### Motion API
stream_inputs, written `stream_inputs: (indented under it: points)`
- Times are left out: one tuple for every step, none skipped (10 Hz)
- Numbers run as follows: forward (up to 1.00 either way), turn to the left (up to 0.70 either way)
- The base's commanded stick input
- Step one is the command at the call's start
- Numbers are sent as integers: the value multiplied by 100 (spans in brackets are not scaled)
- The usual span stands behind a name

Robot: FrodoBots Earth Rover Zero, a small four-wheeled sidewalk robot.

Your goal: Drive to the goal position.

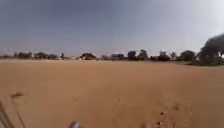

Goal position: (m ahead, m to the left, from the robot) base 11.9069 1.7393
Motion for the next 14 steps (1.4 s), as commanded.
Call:
stream_inputs:
  points:
    - [70, 0]
    - [70, 0]
    - [70, 0]
    - [70, 0]
    - [70, 0]
    - [70, 0]
    - [70, 0]
    - [70, 0]
    - [70, 0]
    - [70, 0]
    - [70, 0]
    - [70, 0]
    - [70, 0]
    - [70, 0]
